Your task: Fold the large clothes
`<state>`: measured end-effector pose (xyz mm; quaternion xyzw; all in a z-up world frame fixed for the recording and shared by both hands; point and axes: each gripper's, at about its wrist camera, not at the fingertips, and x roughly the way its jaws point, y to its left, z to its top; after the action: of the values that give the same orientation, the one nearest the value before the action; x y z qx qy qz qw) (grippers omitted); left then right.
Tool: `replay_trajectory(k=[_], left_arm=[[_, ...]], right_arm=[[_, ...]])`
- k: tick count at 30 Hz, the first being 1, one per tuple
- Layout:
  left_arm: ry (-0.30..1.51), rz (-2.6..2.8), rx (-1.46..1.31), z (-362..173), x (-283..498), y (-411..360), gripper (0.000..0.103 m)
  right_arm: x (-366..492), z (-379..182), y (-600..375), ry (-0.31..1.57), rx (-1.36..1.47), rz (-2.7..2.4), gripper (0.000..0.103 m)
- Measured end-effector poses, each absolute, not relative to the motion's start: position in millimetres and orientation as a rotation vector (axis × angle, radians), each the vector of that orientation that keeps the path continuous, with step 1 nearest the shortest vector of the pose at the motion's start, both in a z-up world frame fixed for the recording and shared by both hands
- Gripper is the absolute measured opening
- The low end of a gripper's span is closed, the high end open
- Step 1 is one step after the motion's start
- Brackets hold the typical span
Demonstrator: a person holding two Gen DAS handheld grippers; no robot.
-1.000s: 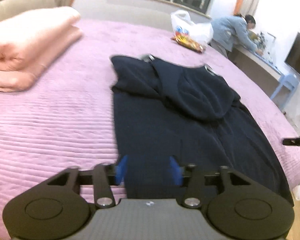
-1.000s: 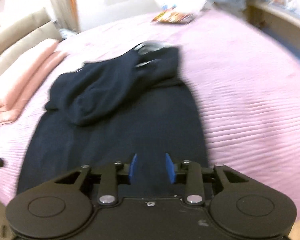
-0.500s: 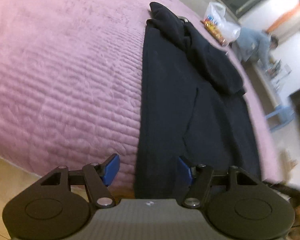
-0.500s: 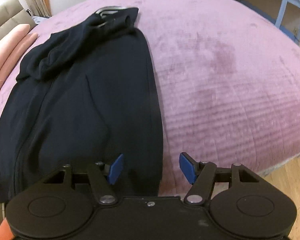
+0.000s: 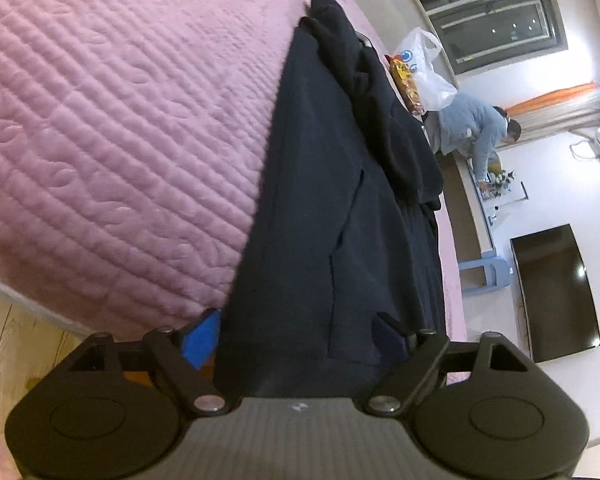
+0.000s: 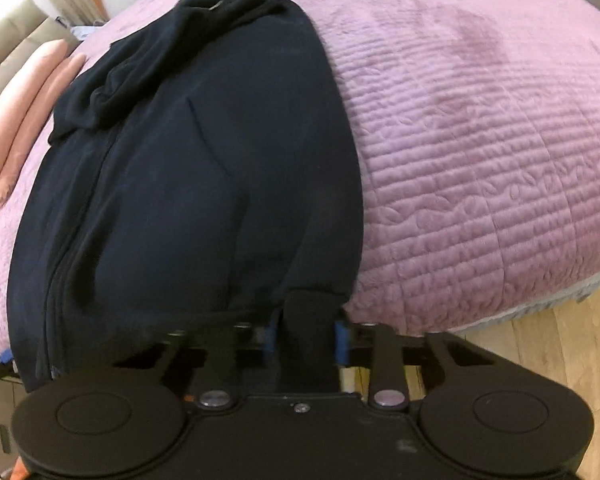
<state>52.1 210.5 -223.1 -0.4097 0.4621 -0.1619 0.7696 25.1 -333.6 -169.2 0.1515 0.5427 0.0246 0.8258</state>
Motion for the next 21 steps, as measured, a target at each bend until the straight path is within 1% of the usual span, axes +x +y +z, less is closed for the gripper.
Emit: replay_trajectory(k=[1, 2, 3, 5, 8, 10, 13, 16, 18, 20, 21], left_arm=[[1.011, -0.354, -0.850, -220, 54, 205, 0.044], [1.029, -0.347, -0.805, -218, 57, 200, 0.025], [1.047, -0.337, -0.768, -216, 60, 194, 0.014], [1.001, -0.342, -0.767, -204, 59, 190, 0.013], [0.804, -0.402, -0.862, -169, 47, 205, 0.013], [0.743, -0.389, -0.885, -154, 42, 219, 0.012], [0.787, -0.359, -0.859, -161, 43, 229, 0.013], [0.892, -0.314, -0.881, -193, 46, 224, 0.013], [0.950, -0.299, -0.915, -214, 45, 220, 0.014], [0.948, -0.295, -0.964, -225, 42, 221, 0.018], [0.945, -0.281, -0.988, -228, 41, 223, 0.026]], right_arm=[[24, -165, -333, 1.145, 0.329, 0.062, 0.011], [24, -161, -332, 1.132, 0.348, 0.078, 0.010], [23, -154, -332, 1.114, 0.365, 0.090, 0.009], [20, -139, -333, 1.077, 0.382, 0.104, 0.008], [12, -109, -336, 0.996, 0.388, 0.121, 0.007], [9, -96, -341, 0.971, 0.365, 0.106, 0.007], [9, -109, -346, 1.006, 0.372, 0.095, 0.007], [13, -144, -350, 1.092, 0.412, 0.062, 0.007], [12, -158, -348, 1.116, 0.423, 0.053, 0.007], [12, -161, -348, 1.116, 0.428, 0.060, 0.008], [12, -161, -349, 1.115, 0.431, 0.069, 0.009]])
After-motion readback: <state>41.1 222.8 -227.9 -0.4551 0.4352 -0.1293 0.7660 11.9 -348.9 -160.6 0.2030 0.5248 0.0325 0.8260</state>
